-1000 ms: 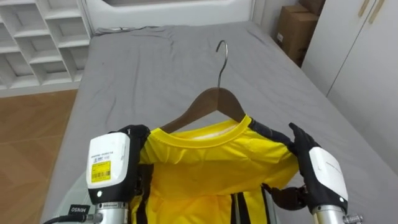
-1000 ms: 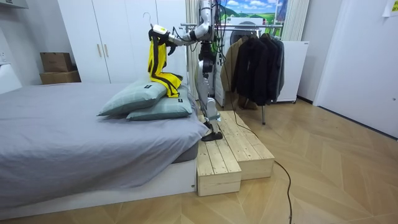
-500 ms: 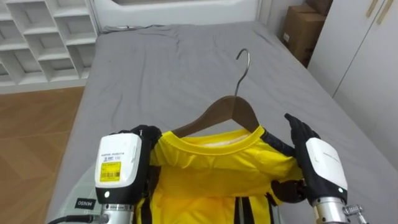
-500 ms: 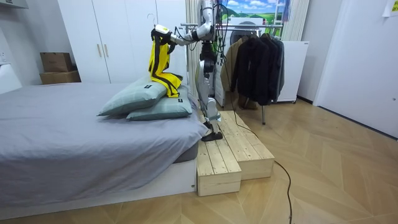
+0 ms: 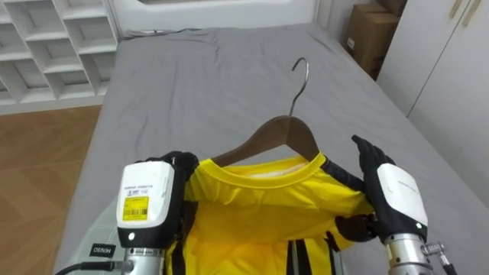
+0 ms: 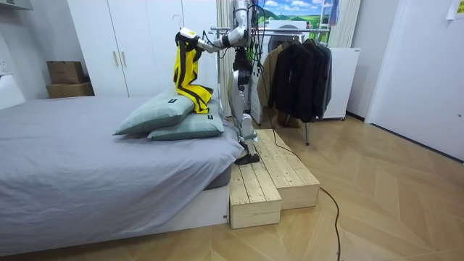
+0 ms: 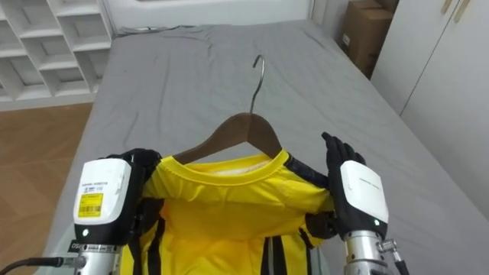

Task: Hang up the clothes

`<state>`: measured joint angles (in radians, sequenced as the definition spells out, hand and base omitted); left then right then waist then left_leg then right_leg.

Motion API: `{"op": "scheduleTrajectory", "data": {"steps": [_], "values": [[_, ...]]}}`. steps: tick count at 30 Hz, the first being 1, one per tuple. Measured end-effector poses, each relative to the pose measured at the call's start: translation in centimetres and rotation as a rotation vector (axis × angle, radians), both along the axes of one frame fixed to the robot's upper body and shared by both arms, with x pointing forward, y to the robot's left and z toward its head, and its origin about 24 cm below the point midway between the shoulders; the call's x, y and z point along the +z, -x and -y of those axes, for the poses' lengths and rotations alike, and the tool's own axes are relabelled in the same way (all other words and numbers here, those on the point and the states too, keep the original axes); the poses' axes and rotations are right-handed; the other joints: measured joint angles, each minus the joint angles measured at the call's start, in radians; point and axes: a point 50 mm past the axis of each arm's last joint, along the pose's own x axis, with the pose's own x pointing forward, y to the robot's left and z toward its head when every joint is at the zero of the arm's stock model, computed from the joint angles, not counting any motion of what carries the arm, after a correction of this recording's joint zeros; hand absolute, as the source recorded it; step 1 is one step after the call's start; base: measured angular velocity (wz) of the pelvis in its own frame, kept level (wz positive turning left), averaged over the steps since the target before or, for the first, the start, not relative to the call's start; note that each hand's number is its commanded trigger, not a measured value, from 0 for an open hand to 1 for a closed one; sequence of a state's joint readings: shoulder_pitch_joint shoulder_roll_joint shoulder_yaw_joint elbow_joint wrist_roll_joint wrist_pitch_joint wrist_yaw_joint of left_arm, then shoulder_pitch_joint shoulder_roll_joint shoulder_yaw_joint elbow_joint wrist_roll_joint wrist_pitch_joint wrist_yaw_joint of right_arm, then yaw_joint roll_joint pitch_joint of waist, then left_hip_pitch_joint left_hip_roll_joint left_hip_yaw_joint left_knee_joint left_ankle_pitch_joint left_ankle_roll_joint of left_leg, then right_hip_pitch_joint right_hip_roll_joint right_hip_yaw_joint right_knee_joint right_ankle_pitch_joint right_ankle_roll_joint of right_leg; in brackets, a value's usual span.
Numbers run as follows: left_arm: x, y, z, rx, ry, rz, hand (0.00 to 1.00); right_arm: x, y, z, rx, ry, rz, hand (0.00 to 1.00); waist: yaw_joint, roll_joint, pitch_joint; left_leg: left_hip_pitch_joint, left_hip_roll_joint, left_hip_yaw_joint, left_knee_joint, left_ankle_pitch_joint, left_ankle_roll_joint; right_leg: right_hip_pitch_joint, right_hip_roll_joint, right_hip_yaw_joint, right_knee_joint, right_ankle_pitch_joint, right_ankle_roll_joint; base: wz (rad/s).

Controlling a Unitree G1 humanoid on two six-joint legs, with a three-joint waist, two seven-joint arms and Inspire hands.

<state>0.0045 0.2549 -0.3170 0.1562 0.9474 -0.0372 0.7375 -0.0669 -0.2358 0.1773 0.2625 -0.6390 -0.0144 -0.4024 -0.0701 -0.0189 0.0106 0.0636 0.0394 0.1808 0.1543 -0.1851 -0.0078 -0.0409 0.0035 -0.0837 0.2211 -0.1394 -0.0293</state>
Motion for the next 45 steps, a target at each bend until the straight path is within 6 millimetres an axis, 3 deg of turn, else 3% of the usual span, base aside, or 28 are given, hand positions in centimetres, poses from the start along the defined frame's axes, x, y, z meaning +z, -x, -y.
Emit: {"op": "scheduleTrajectory", "data": {"steps": [5,17,29,45], "values": [[1.2,-1.0,0.3,-0.023,0.000,0.053,1.00,0.8,-0.6,0.1,0.008,-0.004,0.040,0.00,-0.004,-0.006,0.0040,0.001,0.000,-0.001,0.000,0.000,0.000,0.003,0.000,0.000,-0.003,0.000,0.000,0.00],[1.4,-1.2,0.3,-0.032,-0.013,0.057,1.00,0.6,-0.9,0.1,0.007,0.001,0.025,0.00,-0.004,-0.017,0.0095,0.001,0.000,-0.003,0.000,0.000,0.000,0.003,0.000,-0.001,-0.003,0.000,0.000,0.00],[1.2,-1.1,0.8,-0.020,-0.019,0.046,1.00,0.4,-1.2,-0.3,0.004,0.009,0.003,0.00,0.022,-0.021,0.0067,0.000,0.000,-0.005,0.000,0.000,0.000,0.002,0.000,-0.004,-0.003,0.000,0.000,0.00],[1.1,-1.0,1.3,-0.018,-0.054,0.038,1.00,0.1,-1.3,-1.3,0.016,-0.005,-0.015,0.00,0.026,-0.019,0.0006,0.000,0.000,-0.016,0.000,0.000,0.000,0.007,0.001,-0.007,-0.003,0.000,0.000,0.01]]}}
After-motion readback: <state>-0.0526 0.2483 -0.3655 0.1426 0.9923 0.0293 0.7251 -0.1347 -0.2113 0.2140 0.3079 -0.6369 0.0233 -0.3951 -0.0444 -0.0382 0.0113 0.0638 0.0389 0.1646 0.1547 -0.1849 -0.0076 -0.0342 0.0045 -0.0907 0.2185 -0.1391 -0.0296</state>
